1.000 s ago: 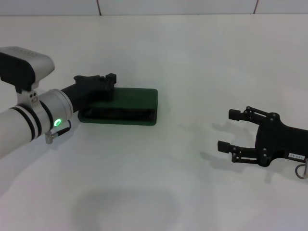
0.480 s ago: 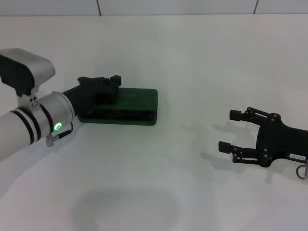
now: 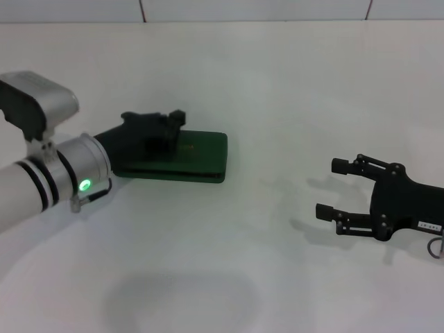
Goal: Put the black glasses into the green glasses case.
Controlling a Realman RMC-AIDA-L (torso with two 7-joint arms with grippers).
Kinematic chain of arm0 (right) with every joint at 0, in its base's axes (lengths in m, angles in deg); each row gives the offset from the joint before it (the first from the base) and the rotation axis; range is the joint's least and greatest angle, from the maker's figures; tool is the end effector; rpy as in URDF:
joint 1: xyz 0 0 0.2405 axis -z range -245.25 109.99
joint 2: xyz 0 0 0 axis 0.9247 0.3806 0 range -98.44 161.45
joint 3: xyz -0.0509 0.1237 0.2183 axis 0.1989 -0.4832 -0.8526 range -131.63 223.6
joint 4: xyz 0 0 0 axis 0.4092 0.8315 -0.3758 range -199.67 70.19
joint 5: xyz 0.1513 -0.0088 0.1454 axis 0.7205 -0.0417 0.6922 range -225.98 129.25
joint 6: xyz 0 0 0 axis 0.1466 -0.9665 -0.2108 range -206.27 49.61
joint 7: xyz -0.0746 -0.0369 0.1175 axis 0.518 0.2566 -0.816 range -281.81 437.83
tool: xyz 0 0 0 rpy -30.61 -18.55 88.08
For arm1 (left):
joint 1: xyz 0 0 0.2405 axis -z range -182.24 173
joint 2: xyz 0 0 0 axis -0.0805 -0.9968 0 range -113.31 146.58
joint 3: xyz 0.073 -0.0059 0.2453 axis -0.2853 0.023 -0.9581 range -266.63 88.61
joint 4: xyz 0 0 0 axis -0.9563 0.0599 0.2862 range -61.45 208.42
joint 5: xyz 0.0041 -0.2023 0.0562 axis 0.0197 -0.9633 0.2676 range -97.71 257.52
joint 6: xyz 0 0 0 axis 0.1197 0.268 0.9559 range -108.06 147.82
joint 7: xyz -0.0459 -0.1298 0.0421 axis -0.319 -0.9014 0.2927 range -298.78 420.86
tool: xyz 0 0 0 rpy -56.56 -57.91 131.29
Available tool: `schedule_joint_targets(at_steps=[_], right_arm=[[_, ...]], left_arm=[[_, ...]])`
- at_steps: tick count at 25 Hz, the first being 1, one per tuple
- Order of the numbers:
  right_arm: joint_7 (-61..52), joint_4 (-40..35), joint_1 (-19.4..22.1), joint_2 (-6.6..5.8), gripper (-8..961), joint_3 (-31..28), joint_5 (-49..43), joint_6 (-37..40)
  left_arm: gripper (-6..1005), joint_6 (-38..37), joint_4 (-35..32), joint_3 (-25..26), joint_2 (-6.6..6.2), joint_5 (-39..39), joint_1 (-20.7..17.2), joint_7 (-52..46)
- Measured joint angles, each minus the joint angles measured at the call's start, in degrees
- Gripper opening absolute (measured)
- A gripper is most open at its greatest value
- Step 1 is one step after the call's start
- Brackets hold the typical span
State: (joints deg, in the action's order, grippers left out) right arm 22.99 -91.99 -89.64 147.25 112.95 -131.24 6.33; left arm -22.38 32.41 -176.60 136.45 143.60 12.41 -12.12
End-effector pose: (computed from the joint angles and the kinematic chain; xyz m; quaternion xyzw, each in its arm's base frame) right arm 0.2772 0.2893 -0.0298 -0.9357 0.1134 0.2956 0.1560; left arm -0.2792 0.3405 -0.0579 -0.8582 -0.3191 -0.2314 0.3289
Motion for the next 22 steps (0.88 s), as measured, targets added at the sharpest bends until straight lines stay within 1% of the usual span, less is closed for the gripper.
schedule_joint_targets(at_steps=[1, 2, 4, 8, 9, 10, 12, 14, 18, 22], right_arm=[[0.00, 0.00, 0.05, 0.00, 857, 0.00, 0.00, -0.01], [0.00, 0.00, 0.08, -0.02, 857, 0.00, 0.00, -0.01], [0.00, 0.00, 0.09, -0.05, 857, 0.00, 0.00, -0.02], [0.00, 0.00, 0.00, -0.09, 857, 0.00, 0.00, -0.02], [0.00, 0.00, -0.05, -0.11, 857, 0.00, -0.01, 0.00], [0.00, 0.00, -0.05, -0.11, 857, 0.00, -0.01, 0.00], [0.00, 0.00, -0.07, -0.20, 857, 0.00, -0.09, 0.10], [-0.02, -0.02, -0.06, -0.25, 857, 0.01, -0.18, 0.22], [-0.63, -0.48, -0.04, -0.41, 857, 0.00, -0.31, 0.23], [-1.99, -0.99, -0.38, -1.09, 857, 0.01, -0.41, 0.28]], left_arm=[[163, -1.95, -0.64, 0.47, -0.23, 0.21, 0.02, -1.76], [164, -3.93, -1.35, 0.82, -0.73, 0.94, 0.01, -4.31], [164, -7.41, -2.48, 1.22, -2.09, 2.54, 0.22, -9.39], [166, -15.25, -2.50, 2.19, -5.45, 4.58, 1.72, -17.27], [166, -19.96, -2.04, 3.64, -6.82, 6.18, 2.54, -20.15], [167, -19.96, -2.04, 3.64, -6.82, 6.18, 2.54, -20.15], [167, -24.39, -1.17, 6.61, -7.81, 9.47, 3.57, -22.94], [168, -26.86, -0.77, 10.26, -7.93, 13.86, 4.04, -24.35], [170, -28.23, -1.53, 16.19, -7.07, 22.08, 3.90, -23.92], [171, -29.90, -2.62, 19.39, -6.32, 25.02, 3.23, -21.43]])
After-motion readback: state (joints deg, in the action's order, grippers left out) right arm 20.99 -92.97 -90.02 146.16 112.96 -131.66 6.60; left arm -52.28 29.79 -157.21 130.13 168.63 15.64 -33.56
